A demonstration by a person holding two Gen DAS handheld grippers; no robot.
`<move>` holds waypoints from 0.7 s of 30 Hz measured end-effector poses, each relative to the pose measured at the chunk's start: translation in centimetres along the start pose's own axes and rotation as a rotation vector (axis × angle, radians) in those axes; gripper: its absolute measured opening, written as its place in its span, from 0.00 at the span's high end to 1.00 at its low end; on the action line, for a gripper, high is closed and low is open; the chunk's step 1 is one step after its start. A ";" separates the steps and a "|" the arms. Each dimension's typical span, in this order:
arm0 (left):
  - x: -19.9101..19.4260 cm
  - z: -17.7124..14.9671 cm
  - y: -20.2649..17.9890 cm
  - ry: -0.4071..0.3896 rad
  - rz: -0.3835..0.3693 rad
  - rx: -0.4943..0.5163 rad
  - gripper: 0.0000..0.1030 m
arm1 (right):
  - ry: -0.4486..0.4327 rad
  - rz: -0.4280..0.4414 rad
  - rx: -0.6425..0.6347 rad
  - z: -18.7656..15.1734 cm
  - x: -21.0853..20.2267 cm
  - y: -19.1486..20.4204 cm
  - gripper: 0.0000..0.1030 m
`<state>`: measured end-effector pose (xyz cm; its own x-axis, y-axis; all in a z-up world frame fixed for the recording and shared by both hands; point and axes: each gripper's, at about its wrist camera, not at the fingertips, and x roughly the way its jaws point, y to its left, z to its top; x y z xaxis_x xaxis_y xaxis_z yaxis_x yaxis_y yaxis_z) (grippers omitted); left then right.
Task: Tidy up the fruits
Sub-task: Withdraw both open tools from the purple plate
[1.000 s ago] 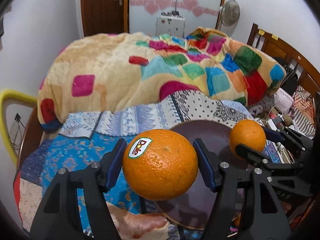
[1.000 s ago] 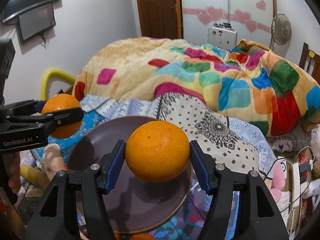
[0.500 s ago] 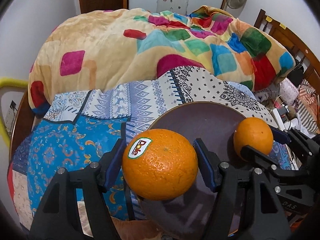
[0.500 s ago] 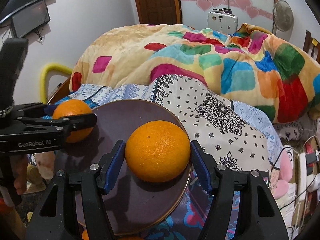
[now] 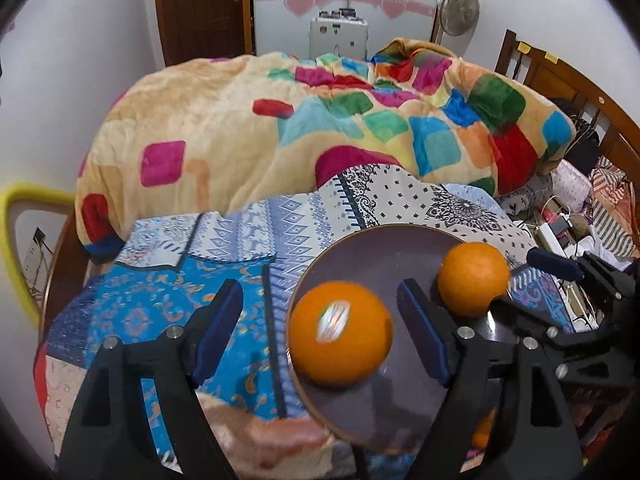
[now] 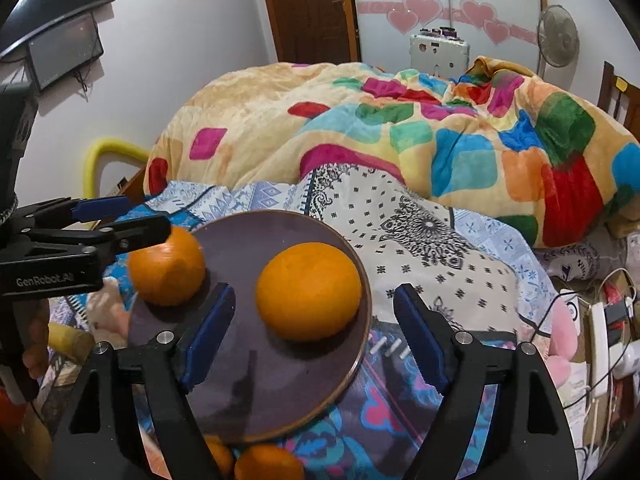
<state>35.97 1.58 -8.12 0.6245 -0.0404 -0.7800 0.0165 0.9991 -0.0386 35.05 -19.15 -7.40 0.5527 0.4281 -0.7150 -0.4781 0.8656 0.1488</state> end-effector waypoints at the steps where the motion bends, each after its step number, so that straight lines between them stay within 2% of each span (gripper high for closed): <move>1: -0.5 -0.2 0.2 -0.004 -0.001 0.000 0.20 | -0.007 -0.002 -0.004 -0.2 -0.5 0.1 0.23; 8: -4.4 -3.5 1.3 -0.017 -0.012 -0.007 0.18 | -0.030 -0.019 -0.021 -2.8 -3.8 0.7 0.23; 14: -7.6 -8.2 1.8 -0.004 -0.047 -0.015 0.17 | -0.032 -0.046 -0.072 -6.3 -6.0 2.4 0.23; 21: -10.0 -13.9 1.4 -0.022 -0.031 -0.001 0.16 | -0.020 -0.063 -0.140 -9.0 -6.5 4.0 0.23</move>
<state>18.86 3.25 -9.07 0.6404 -0.0712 -0.7647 0.0352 0.9974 -0.0634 23.41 -20.82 -8.25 0.5974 0.3803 -0.7060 -0.5316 0.8470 0.0065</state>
